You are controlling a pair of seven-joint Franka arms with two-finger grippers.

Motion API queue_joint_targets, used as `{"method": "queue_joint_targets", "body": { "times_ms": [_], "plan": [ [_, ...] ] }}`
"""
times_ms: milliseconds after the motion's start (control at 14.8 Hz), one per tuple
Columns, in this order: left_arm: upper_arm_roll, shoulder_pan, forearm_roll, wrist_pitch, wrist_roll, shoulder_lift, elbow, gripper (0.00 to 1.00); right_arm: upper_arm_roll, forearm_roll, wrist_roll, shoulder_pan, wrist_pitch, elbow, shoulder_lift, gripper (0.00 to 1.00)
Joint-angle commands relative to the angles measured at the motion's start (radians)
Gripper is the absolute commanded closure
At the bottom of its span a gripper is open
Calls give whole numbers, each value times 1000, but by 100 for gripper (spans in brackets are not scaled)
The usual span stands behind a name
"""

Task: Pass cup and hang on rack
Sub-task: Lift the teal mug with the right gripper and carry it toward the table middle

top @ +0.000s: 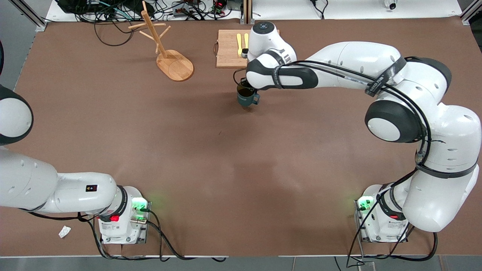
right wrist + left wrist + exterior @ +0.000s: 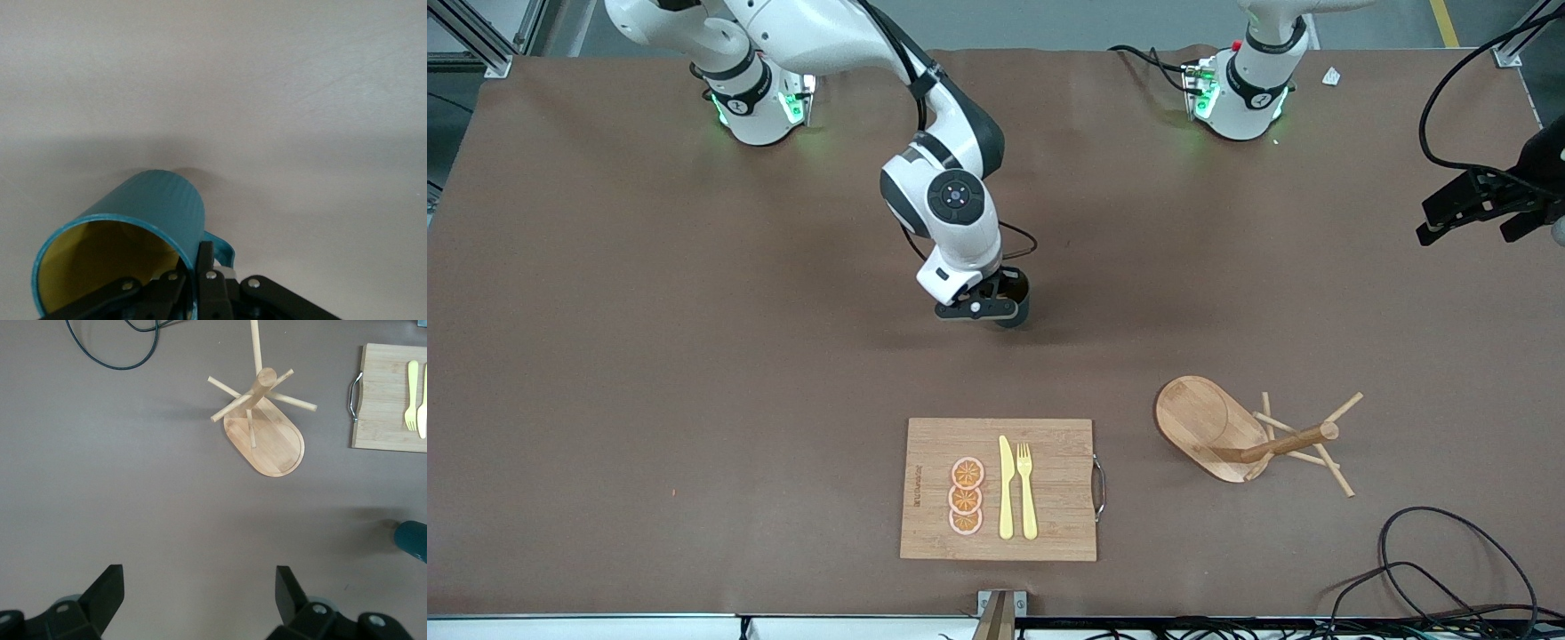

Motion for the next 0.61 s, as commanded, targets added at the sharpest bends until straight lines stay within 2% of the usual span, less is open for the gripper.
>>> {"method": "queue_joint_targets", "body": {
  "times_ms": [0, 542],
  "plan": [
    [-2, 10, -8, -14, -3, -2, 1, 0, -13, 13, 24, 22, -14, 34, 22, 100],
    [-1, 27, -10, -12, -9, -2, 1, 0, -11, 19, 187, 54, -17, 60, 52, 100]
  ]
}}
